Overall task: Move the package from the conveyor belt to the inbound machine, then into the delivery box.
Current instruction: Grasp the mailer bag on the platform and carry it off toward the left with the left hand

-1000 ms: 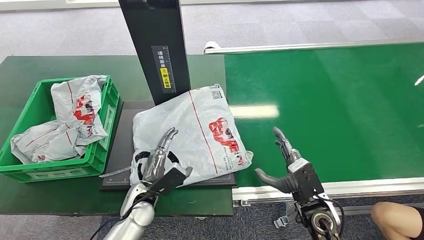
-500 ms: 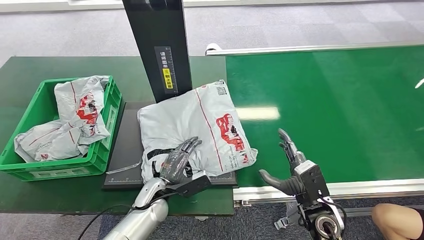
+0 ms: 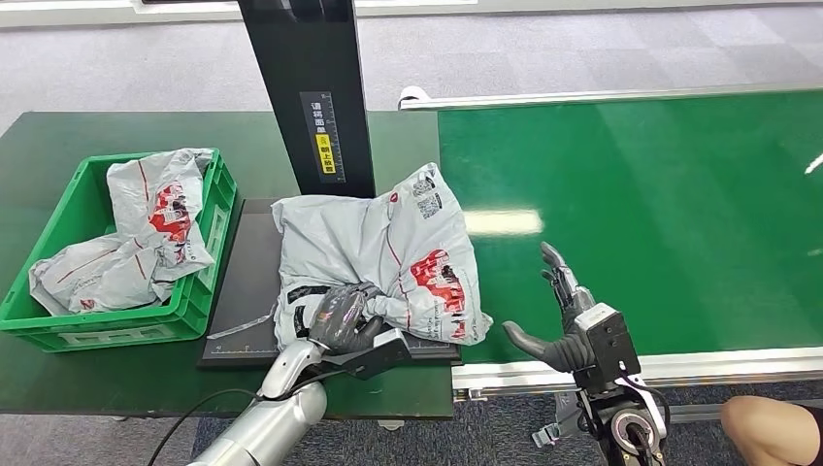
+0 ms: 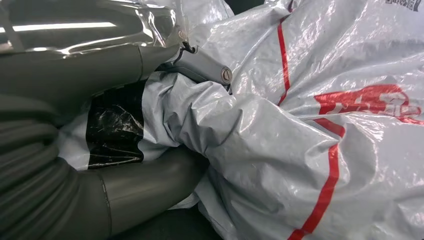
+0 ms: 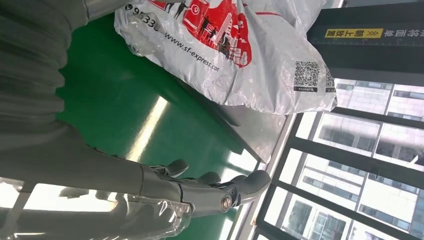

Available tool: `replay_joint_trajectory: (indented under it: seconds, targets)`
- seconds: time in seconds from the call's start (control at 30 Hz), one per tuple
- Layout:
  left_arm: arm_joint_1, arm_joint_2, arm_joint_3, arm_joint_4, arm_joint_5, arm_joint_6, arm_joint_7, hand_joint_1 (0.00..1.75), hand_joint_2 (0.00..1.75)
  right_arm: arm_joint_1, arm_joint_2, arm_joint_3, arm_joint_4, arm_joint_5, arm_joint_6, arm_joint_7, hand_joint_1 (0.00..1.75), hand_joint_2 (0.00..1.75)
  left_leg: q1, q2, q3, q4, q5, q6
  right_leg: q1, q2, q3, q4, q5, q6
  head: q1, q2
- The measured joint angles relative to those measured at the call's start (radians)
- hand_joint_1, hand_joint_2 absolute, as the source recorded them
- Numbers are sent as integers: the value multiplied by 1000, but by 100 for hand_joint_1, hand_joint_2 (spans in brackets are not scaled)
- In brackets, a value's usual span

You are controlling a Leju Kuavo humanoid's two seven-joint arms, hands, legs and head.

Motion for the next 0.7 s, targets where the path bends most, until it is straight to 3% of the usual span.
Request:
replay_joint_trajectory:
  seconds: [0.27, 0.4, 0.57, 0.7]
  targets:
    - [-3, 1, 0, 2, 2, 9, -4, 175, 175, 0, 0, 0, 0, -3, -1, 0, 0, 175, 0, 0, 0, 0, 0, 0, 0, 0, 0, 0, 0, 0, 0, 0]
    - [22, 8, 11, -32, 53, 108, -54, 175, 175, 8, 0, -1, -1, -11, -10, 3, 0, 175, 0, 1, 0, 0, 0, 0, 0, 1, -2, 0, 0, 0, 0, 0]
    - [93, 43, 59, -248, 142, 206, -97, 175, 175, 42, -2, -5, -16, -20, -31, 7, 0, 175, 0, 1, -5, 0, 0, 0, 0, 1, -7, 0, 0, 0, 0, 0]
    - [114, 86, 106, -470, 115, 281, -91, 175, 175, 79, -2, -15, -29, -23, -60, -5, 0, 175, 0, 1, -9, 0, 0, 0, 1, 1, -10, 0, 0, 0, 0, 0]
